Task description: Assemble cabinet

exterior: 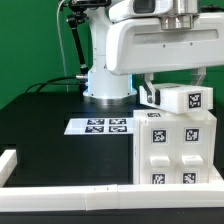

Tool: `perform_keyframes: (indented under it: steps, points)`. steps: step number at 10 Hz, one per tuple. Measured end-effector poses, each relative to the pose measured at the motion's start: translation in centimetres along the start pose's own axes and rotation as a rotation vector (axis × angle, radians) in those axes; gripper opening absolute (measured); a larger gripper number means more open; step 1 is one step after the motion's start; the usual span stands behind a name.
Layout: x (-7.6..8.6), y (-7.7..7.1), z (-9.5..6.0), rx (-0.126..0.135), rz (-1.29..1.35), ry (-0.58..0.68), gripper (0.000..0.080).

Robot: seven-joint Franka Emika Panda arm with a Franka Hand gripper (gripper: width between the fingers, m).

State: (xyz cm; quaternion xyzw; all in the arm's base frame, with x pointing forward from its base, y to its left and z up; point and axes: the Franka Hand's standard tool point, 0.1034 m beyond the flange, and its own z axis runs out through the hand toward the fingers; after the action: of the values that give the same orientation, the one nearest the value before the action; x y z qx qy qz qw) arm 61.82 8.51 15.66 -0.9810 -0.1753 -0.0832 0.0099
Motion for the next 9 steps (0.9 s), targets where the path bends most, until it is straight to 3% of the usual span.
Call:
perform_keyframes:
  steps: [7,9]
  points:
    - [0.00,0.01,0.00,0.000,0.041,0.000,0.0543]
    - [0.01,-0.02,0.00,0.006,0.195,0.001,0.0543]
